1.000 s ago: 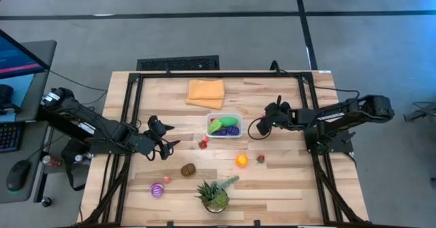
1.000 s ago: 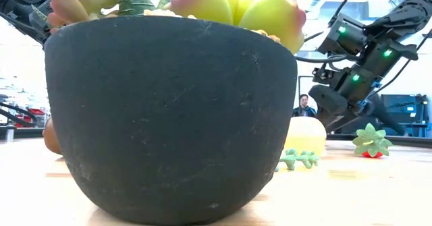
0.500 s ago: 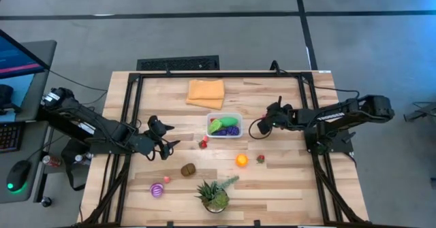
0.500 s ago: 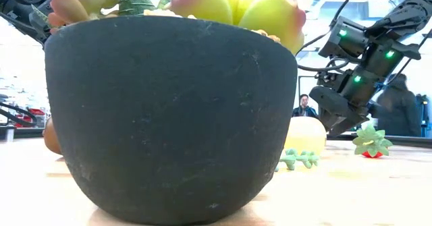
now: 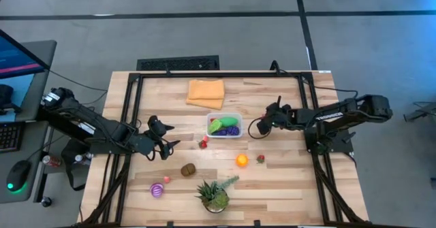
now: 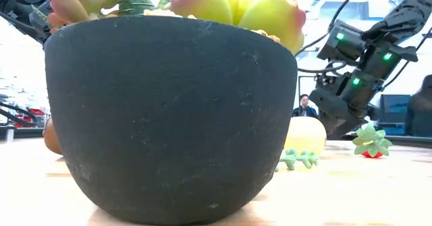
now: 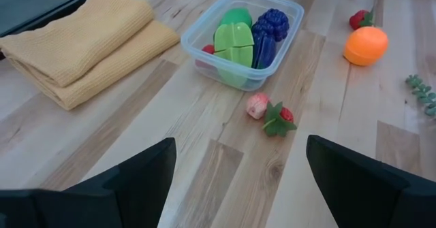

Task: Pick and placing Produce into tupperware
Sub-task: Put the top pink peach into the transparent container

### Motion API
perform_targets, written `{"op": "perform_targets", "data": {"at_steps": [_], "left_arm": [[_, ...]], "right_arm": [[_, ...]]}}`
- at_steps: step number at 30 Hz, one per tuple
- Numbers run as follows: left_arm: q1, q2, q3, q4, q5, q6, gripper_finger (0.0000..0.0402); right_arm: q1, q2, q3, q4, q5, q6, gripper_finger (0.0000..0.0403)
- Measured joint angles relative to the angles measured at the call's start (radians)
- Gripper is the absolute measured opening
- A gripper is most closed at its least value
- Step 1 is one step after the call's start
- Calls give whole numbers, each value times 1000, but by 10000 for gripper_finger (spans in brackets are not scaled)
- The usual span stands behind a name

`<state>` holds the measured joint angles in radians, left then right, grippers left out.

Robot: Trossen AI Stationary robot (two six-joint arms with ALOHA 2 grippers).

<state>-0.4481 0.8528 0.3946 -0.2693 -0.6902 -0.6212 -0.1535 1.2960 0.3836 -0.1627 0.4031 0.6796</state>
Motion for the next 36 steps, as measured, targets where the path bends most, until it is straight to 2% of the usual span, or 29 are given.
{"op": "perform_targets", "data": {"at_steps": [3, 8, 16, 31, 36], "left_arm": [[0, 0, 0, 8, 0, 0, 320], [0, 0, 0, 16, 8, 2, 320], [0, 0, 0, 23, 11, 28, 320], [0, 0, 0, 25, 1, 36, 320], [0, 0, 0, 25, 1, 36, 320]], "right_arm": [[-24, 49, 0, 45, -32, -24, 265], [-40, 106, 1, 107, -20, -54, 265], [-44, 107, 1, 130, -13, -77, 258], [-45, 109, 0, 149, -20, -114, 138], [-45, 109, 0, 151, -23, -131, 120]]}}
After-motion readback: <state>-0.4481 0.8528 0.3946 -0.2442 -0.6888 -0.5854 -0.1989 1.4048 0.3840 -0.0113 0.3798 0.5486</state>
